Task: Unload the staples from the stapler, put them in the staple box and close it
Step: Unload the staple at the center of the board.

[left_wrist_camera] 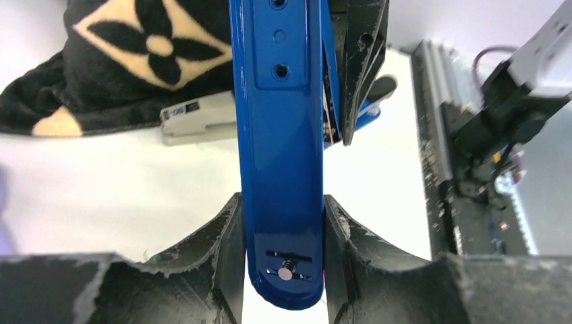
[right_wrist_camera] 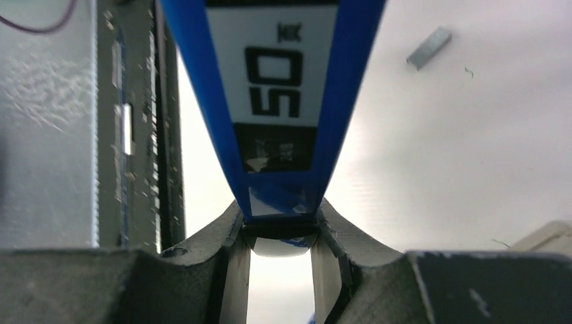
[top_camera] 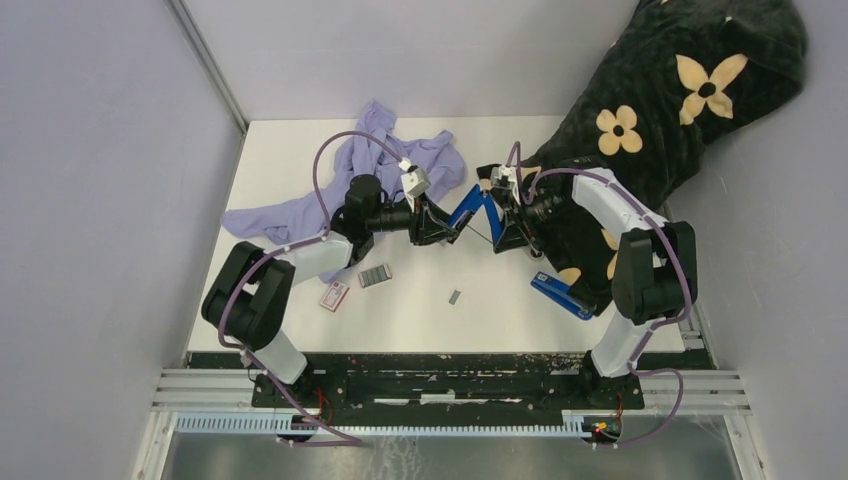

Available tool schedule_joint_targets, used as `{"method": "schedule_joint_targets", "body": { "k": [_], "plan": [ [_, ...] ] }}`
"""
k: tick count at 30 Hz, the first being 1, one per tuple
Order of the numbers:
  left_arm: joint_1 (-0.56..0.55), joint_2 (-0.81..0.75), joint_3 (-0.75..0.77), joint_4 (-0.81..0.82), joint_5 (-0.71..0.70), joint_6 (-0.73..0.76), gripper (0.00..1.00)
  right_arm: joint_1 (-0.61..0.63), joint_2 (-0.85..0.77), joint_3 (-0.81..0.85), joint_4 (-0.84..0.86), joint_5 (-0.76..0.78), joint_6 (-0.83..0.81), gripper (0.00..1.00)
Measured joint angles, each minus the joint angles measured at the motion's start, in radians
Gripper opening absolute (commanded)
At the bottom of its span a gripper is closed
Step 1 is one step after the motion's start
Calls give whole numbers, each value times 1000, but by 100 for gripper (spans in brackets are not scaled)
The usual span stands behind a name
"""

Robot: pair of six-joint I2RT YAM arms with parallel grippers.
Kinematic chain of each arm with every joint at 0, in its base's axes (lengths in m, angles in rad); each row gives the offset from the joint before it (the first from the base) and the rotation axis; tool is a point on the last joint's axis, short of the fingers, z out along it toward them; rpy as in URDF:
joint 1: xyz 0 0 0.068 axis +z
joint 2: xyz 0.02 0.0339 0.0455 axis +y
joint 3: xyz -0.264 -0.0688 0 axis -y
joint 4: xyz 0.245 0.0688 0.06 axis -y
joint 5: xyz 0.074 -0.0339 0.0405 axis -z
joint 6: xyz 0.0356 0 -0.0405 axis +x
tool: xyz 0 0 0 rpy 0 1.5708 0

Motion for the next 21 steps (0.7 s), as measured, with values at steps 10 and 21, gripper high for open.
{"method": "schedule_joint_targets", "body": {
  "k": [10, 21],
  "plan": [
    [6, -26, 136, -642, -79, 576, 3, -13, 52, -36, 37, 208, -153, 1],
    [8, 35, 195, -818, -162, 740, 3, -16, 52, -84, 142, 342, -123, 1]
  ]
}}
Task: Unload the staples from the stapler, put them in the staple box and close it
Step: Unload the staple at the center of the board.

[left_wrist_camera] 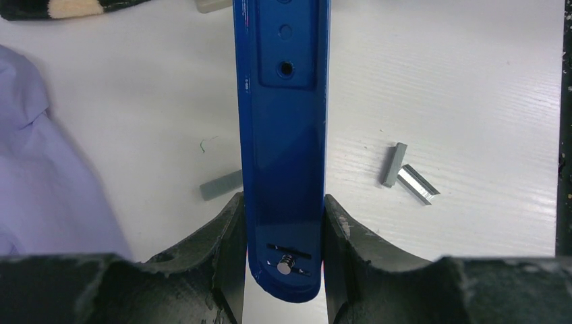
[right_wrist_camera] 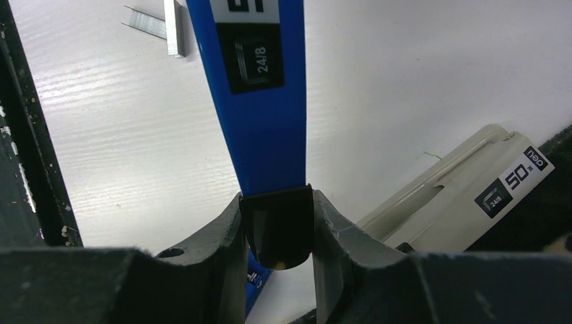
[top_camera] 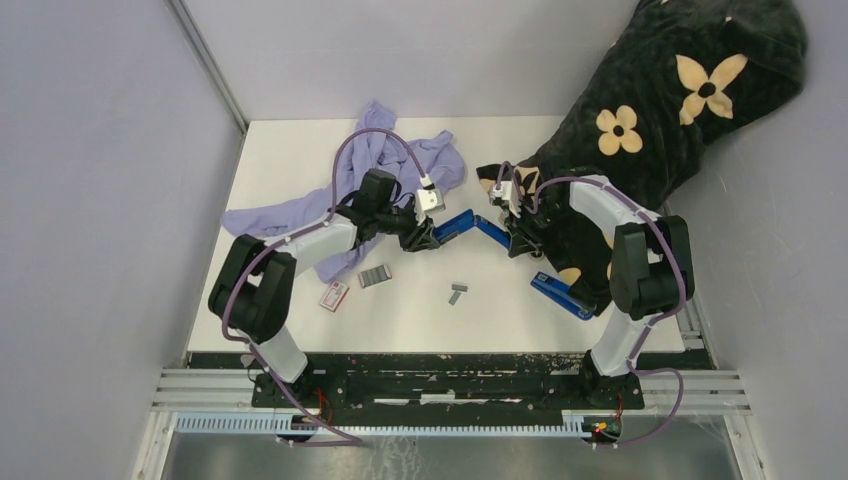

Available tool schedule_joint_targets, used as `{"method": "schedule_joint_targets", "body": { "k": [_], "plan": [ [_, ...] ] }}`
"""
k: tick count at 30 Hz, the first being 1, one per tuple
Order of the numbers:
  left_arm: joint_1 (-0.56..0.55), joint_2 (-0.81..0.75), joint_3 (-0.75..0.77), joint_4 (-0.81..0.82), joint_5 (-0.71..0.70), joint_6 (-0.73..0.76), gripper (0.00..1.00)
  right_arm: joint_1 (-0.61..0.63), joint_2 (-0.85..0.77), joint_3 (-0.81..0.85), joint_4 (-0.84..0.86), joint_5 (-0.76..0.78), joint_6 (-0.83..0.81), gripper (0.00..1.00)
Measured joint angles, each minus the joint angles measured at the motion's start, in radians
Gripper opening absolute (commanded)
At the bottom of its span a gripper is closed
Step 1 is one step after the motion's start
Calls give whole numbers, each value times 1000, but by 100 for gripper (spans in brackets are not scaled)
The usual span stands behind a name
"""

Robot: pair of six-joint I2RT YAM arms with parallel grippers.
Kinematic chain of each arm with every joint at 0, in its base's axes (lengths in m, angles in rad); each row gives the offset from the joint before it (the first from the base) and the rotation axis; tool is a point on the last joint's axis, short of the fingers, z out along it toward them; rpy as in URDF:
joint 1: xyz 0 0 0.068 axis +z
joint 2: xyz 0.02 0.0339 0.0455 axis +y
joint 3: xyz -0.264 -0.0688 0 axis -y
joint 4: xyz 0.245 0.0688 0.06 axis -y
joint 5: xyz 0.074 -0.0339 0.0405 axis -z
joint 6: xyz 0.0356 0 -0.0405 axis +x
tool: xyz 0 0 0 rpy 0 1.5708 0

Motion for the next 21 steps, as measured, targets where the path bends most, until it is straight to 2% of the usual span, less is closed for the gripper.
{"method": "schedule_joint_targets", "body": {
  "k": [5, 10, 14, 21],
  "plan": [
    [-4, 2, 12, -11, -8, -13, 3, -6, 0, 0, -3, -16, 24, 1],
    [-17, 2, 10, 33, -2, -111, 3, -15, -13, 6, -34, -83, 81, 1],
    [-38, -12, -19, 158, 12, -283, 3, -27, -20, 49, -95, -177, 129, 1],
    [-90, -76, -177, 559, -14, -693, 3, -29, -78, 73, -162, -336, 253, 1]
  ]
}}
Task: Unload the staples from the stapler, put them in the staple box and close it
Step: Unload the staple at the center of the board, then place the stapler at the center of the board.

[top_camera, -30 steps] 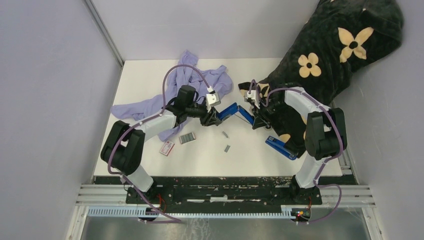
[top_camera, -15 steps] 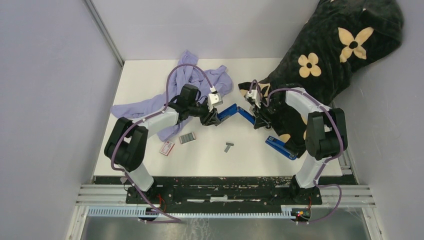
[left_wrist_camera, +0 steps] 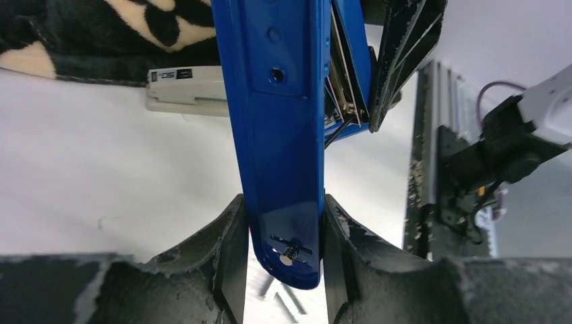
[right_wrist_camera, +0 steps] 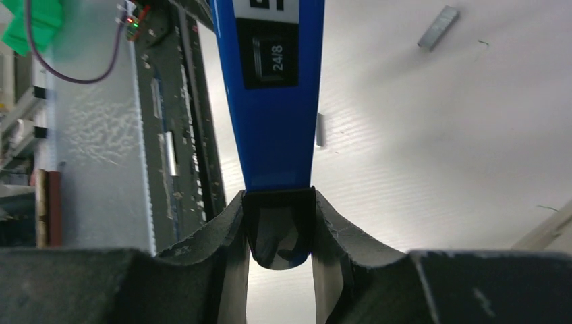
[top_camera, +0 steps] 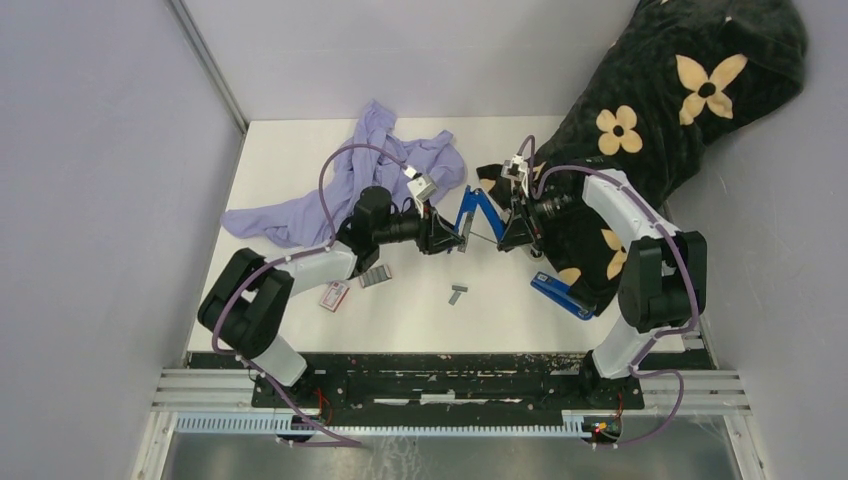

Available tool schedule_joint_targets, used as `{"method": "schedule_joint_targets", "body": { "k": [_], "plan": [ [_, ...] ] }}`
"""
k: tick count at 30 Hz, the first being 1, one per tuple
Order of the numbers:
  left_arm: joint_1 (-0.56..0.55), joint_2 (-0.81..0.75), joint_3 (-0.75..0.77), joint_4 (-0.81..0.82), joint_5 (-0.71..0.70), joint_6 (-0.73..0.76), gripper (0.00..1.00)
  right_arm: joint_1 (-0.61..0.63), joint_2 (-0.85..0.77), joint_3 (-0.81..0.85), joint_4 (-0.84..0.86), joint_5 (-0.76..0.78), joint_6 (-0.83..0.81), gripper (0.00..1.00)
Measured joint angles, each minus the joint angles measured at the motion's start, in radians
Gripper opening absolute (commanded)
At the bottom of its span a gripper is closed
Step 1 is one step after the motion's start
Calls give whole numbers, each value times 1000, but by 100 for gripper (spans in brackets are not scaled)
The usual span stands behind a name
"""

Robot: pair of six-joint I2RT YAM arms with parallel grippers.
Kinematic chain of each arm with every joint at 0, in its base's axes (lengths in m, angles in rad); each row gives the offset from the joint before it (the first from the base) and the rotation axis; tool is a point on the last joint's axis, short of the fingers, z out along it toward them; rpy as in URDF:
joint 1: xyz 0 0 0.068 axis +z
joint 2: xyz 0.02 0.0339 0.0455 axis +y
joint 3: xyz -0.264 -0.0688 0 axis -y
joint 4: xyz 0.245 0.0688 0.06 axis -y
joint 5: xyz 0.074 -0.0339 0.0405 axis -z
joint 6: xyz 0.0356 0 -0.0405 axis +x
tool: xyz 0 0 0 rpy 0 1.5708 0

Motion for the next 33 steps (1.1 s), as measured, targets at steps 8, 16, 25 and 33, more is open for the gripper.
{"method": "schedule_joint_targets", "body": {
  "k": [8, 16, 25, 33],
  "plan": [
    [-57, -23, -117, 324, -117, -341, 7, 0, -24, 0, 6, -126, 160, 1],
    [-91, -21, -121, 397, -234, -472, 52, 0, -33, 0, 91, -172, 306, 1],
    [-113, -25, -133, 476, -271, -498, 85, -2, -33, 0, 168, -179, 458, 1],
    [-113, -155, -212, 467, -391, -487, 97, -6, -33, 0, 218, -150, 532, 1]
  ]
}}
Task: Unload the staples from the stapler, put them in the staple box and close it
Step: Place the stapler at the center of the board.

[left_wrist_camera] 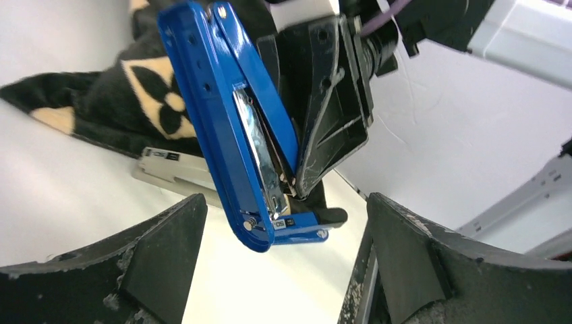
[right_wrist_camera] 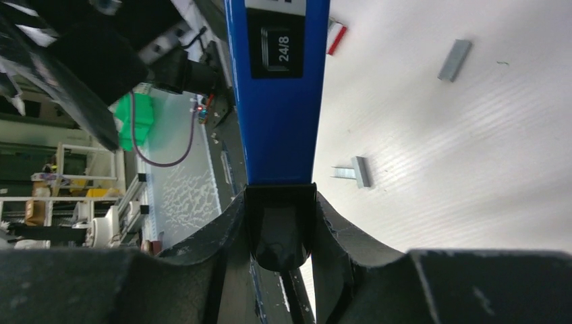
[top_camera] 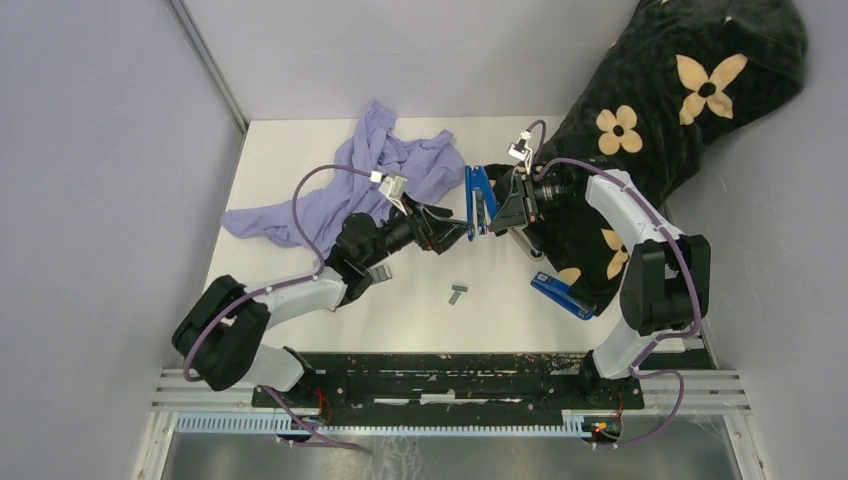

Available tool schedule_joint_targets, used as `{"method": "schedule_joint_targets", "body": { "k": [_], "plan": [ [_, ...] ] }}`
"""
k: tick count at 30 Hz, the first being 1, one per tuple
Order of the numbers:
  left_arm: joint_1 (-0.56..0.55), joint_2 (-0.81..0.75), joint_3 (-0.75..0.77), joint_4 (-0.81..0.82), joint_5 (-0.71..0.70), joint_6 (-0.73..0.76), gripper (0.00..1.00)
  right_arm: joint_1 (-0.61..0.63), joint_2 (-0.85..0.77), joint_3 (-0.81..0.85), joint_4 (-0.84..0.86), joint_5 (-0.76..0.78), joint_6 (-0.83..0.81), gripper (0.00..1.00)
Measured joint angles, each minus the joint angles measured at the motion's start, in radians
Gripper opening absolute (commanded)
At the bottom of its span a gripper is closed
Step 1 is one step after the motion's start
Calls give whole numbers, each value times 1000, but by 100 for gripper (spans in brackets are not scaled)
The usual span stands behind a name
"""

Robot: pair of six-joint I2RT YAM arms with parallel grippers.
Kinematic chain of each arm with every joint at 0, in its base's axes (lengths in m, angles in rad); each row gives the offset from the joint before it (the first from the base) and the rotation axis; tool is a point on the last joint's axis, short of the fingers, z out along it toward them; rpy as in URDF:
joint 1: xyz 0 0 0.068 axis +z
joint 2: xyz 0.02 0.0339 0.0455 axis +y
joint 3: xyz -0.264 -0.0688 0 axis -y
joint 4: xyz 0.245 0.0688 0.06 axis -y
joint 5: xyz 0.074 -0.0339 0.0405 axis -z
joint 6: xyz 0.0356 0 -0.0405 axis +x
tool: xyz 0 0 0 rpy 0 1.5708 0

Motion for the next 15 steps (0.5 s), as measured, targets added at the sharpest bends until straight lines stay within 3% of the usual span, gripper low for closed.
{"method": "schedule_joint_targets", "body": {
  "k": [7, 15],
  "plan": [
    [42, -262, -19, -296, -246, 55, 99, -1, 17, 47, 7, 192, 52, 1],
    [108, -508, -101, -529, -425, 53, 99, 51, 191, 259, 1, 517, 130, 1]
  ]
}}
